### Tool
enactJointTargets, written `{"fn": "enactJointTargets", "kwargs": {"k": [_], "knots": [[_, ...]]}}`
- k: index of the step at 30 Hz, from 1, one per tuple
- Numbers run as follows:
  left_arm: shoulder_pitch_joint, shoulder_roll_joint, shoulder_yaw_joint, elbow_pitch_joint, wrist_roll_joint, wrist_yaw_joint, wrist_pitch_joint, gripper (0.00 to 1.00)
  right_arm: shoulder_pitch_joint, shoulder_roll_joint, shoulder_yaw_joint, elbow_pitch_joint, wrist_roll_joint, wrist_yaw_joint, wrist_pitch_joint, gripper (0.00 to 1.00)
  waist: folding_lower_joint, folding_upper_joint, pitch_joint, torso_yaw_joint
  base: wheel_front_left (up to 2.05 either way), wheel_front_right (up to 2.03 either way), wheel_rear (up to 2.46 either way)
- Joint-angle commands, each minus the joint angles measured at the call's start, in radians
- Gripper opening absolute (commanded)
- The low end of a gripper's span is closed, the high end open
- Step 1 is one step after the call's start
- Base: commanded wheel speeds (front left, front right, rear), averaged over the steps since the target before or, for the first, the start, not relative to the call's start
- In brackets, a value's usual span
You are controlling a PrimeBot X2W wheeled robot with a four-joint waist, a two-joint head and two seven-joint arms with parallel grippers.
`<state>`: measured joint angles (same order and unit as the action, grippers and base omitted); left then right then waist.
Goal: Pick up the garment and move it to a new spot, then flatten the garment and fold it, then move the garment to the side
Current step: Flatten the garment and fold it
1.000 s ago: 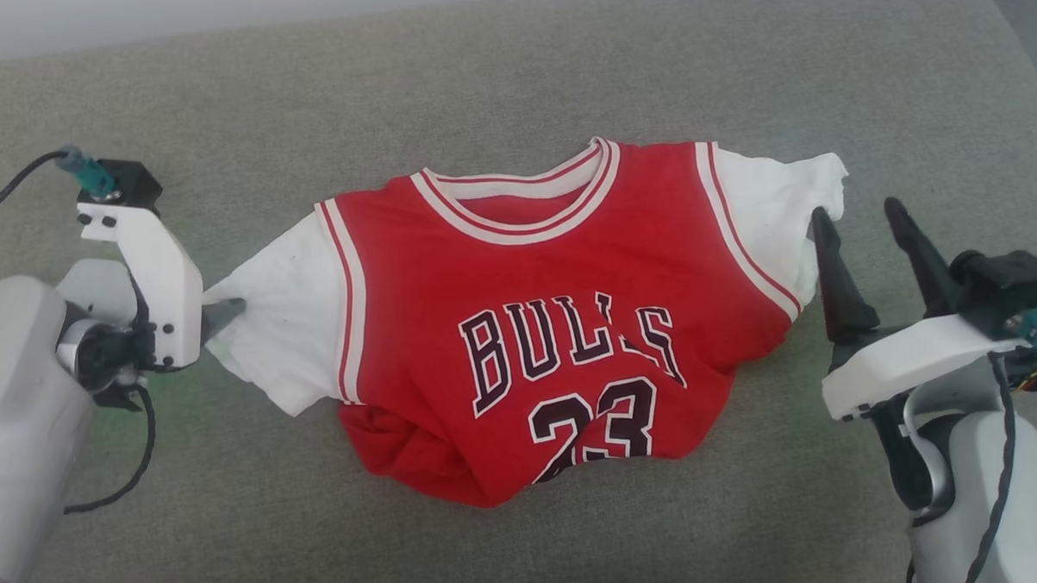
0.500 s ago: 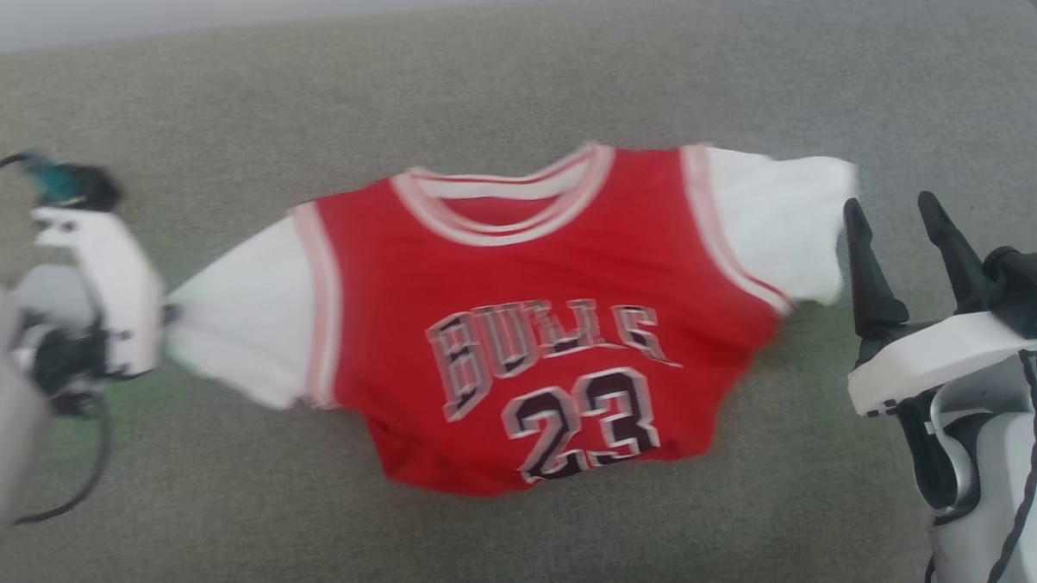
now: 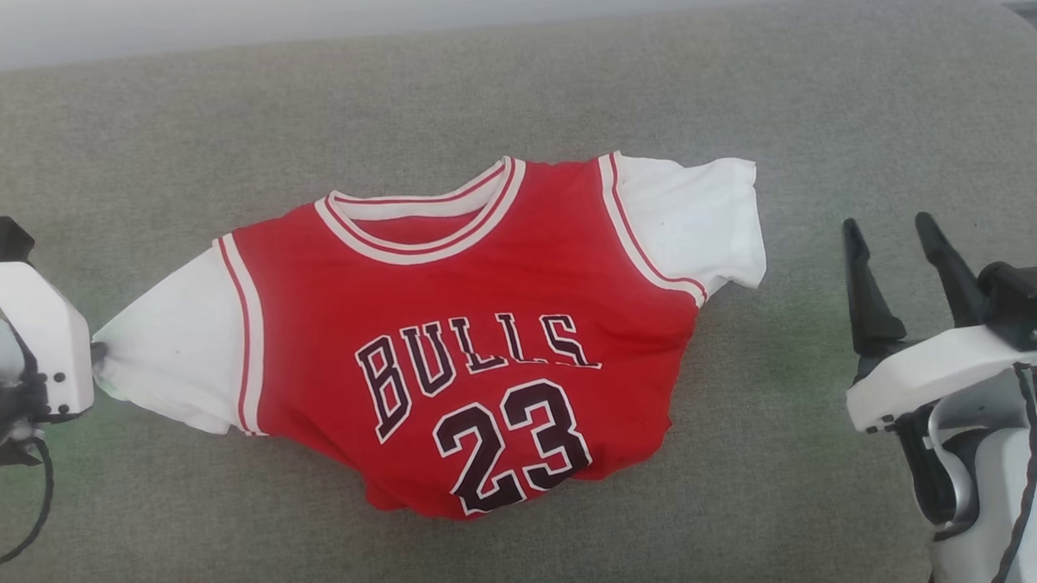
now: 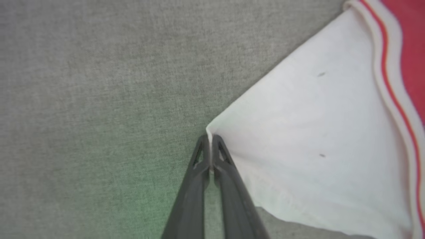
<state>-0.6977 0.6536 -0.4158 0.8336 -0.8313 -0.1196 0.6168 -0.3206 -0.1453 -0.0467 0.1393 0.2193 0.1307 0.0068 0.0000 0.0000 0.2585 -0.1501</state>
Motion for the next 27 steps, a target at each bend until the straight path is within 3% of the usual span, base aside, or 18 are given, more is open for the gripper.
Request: {"fn": "enactJointTargets", "kwargs": {"k": [1, 15, 21, 23, 27], "knots": [[0.038, -0.009, -0.008, 0.014, -0.006, 0.009, 0.000, 1.00, 0.009, -0.001, 0.000, 0.000, 0.006, 0.000, 0.001, 1.00, 0.0000, 0.0000, -0.006, 0.002, 0.00, 0.00, 0.00], [-0.029, -0.022, -0.041, -0.049, 0.023, 0.081, 0.078, 1.00, 0.017, -0.011, 0.009, -0.037, 0.013, 0.000, 0.032, 1.00, 0.0000, 0.0000, -0.019, 0.019, 0.00, 0.00, 0.00], [-0.031, -0.071, -0.055, -0.009, 0.009, 0.090, 0.100, 1.00, -0.004, -0.023, 0.030, -0.057, 0.028, 0.000, 0.074, 1.00, 0.0000, 0.0000, 0.016, 0.018, 0.00, 0.00, 0.00], [-0.024, -0.094, -0.059, 0.008, -0.009, 0.080, 0.122, 0.00, -0.016, -0.025, 0.036, -0.052, 0.040, 0.000, 0.095, 1.00, 0.0000, 0.0000, 0.025, 0.022, 0.00, 0.00, 0.00], [-0.042, -0.115, -0.069, 0.017, -0.010, 0.067, 0.113, 0.00, -0.068, -0.041, 0.053, -0.016, 0.059, 0.000, 0.160, 1.00, 0.0000, 0.0000, 0.045, 0.039, 0.00, 0.00, 0.00]]}}
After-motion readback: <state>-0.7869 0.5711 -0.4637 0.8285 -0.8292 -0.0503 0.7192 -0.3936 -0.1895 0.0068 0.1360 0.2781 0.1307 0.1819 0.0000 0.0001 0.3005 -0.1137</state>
